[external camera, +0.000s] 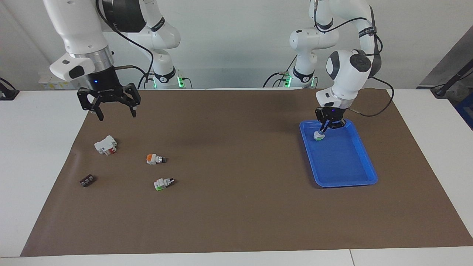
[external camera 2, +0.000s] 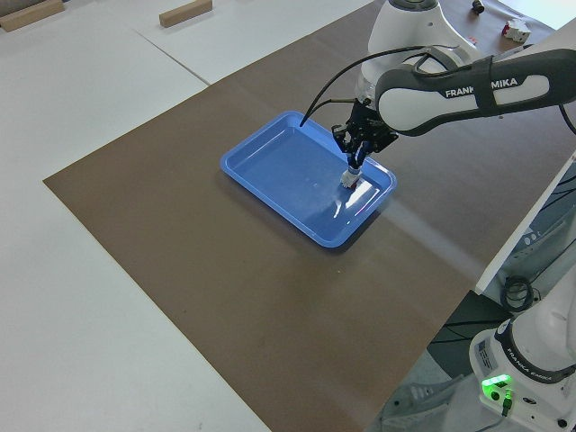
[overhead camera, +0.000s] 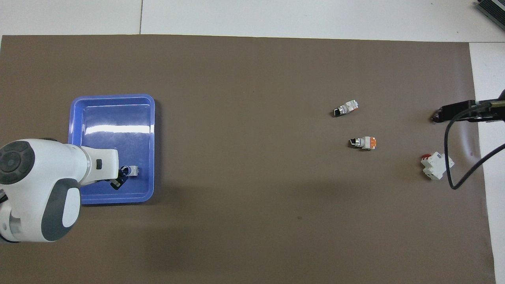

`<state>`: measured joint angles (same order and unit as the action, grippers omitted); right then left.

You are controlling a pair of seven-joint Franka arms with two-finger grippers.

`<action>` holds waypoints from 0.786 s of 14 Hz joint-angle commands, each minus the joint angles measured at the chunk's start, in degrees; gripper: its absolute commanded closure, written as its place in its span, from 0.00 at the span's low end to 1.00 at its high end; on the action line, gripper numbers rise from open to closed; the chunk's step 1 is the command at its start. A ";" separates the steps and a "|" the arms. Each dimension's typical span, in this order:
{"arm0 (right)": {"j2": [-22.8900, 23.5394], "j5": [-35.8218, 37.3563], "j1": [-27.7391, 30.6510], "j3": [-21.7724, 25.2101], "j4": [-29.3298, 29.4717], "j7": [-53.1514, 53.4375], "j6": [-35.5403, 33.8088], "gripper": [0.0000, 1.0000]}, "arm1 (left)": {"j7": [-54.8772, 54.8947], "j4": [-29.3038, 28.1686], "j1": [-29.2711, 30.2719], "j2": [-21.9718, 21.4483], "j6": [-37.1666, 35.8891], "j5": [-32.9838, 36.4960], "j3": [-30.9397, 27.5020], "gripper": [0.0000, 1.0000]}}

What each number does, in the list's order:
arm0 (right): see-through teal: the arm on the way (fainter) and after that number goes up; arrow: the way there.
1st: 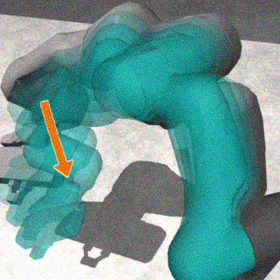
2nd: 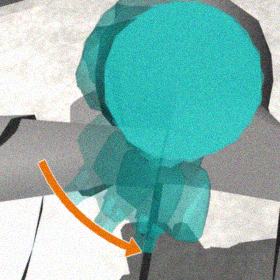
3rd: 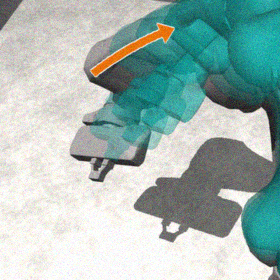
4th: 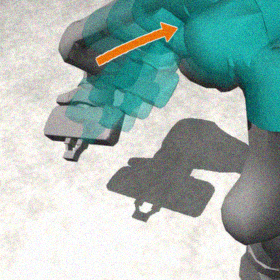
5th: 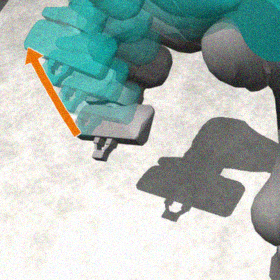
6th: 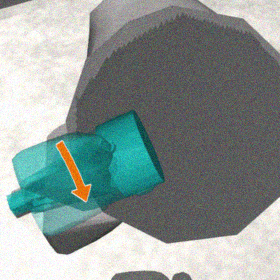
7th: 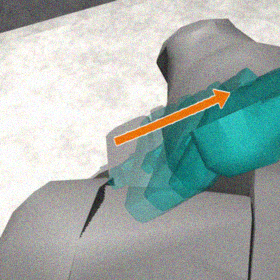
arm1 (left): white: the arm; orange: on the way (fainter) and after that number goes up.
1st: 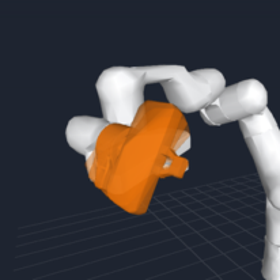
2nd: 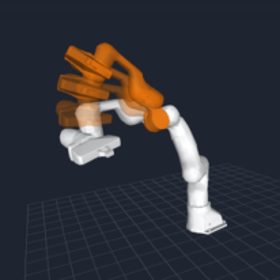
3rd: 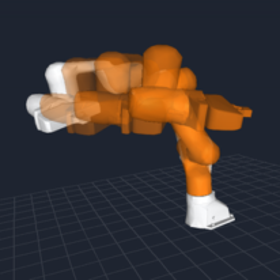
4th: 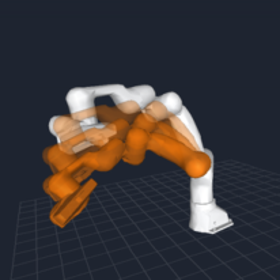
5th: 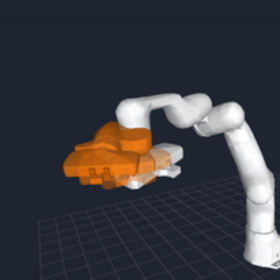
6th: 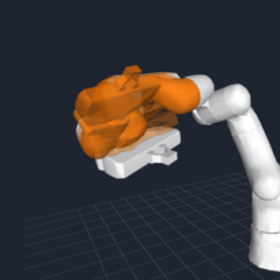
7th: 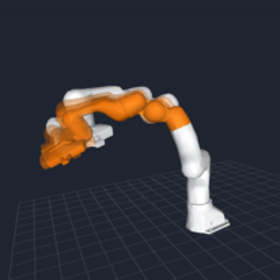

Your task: Turn and place switch with both arms

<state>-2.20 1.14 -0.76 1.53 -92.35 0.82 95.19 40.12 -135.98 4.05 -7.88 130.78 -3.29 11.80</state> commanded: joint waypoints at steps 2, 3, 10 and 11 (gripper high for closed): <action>-2.19 0.00 -1.17 0.40 -2.40 1.99 -0.62 0.00 | 0.13 2.91 -0.01 -2.56 -4.64 1.18 -0.37 0.00; -2.28 0.00 -1.17 0.75 -2.40 1.82 -0.71 0.00 | -0.04 3.27 0.25 -4.05 -6.48 1.18 -0.63 0.00; -2.63 -0.18 -2.93 2.78 -1.60 4.63 -3.79 0.00 | -28.10 6.94 -0.88 -8.29 -13.09 1.18 -3.53 0.00; -3.07 -0.18 -3.01 2.78 -2.74 4.37 -3.61 0.00 | -31.65 8.70 -1.32 -7.76 -13.10 1.18 -3.71 0.00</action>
<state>-3.94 1.15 -2.77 3.73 -93.02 3.82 91.07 17.56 -130.87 4.03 -16.48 119.50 -3.28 9.08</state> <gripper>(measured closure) 0.000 0.000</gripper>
